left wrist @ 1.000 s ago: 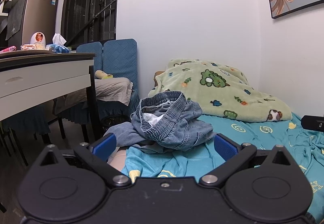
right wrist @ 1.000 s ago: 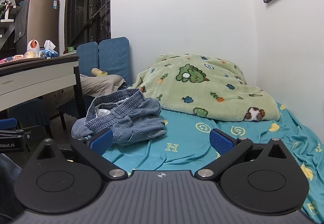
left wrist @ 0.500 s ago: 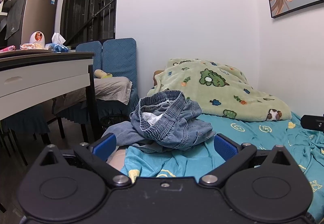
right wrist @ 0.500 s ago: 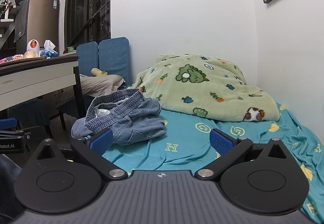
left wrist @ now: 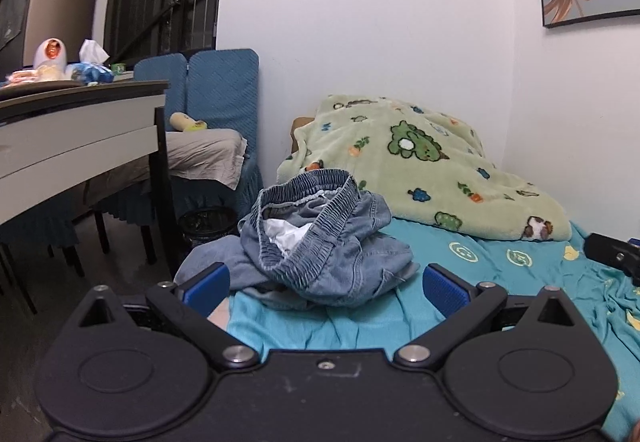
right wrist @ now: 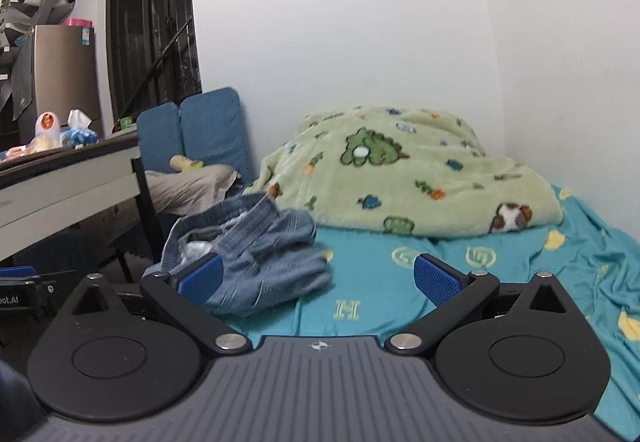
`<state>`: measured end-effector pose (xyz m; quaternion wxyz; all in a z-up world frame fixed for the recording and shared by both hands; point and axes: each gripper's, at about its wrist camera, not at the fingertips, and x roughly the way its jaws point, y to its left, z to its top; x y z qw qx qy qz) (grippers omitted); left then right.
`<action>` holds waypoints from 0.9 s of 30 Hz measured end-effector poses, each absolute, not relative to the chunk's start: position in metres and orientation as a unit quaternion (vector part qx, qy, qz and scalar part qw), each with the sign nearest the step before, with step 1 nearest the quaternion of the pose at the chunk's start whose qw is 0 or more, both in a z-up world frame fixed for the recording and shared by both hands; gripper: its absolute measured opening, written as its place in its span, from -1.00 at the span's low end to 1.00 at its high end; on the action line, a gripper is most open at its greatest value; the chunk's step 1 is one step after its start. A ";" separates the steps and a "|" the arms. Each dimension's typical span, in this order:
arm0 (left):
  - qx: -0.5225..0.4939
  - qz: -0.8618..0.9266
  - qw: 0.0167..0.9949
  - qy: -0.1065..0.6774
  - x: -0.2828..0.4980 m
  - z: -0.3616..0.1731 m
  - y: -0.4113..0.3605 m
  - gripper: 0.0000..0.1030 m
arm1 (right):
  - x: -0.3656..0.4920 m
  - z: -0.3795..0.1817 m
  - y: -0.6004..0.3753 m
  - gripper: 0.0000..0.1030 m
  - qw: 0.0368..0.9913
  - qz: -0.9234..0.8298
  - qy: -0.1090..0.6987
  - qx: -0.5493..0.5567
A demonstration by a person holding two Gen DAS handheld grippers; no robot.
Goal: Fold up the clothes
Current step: 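Move both tools toward the crumpled blue jeans on the bed, then grasp the elastic waistband of the jeans with the left tool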
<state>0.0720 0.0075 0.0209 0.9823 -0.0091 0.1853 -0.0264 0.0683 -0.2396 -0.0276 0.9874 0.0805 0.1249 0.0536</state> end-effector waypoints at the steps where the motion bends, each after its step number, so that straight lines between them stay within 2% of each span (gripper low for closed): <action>1: -0.013 -0.028 0.981 0.192 0.084 0.022 0.009 0.99 | 0.074 -0.029 -0.241 1.00 0.987 0.052 0.125 0.082; 7: -0.037 -0.015 0.973 0.229 0.162 0.019 0.026 0.99 | 0.106 -0.037 -0.248 1.00 0.987 0.041 0.128 0.093; 15: -0.054 0.031 0.960 0.272 0.248 -0.018 0.047 0.95 | 0.132 -0.067 -0.253 1.00 0.979 0.041 0.166 0.111; 18: -0.060 0.050 0.956 0.282 0.272 -0.033 0.052 0.69 | 0.135 -0.070 -0.252 1.00 0.979 0.035 0.174 0.104; 24: -0.066 0.077 0.949 0.299 0.303 -0.061 0.066 0.52 | 0.140 -0.069 -0.251 1.00 0.984 0.016 0.160 0.076; 26: -0.073 0.077 0.947 0.304 0.311 -0.070 0.069 0.34 | 0.143 -0.071 -0.251 1.00 0.983 0.022 0.163 0.076; 27: -0.083 0.074 0.945 0.308 0.314 -0.074 0.070 0.13 | 0.144 -0.073 -0.251 1.00 0.983 0.025 0.164 0.076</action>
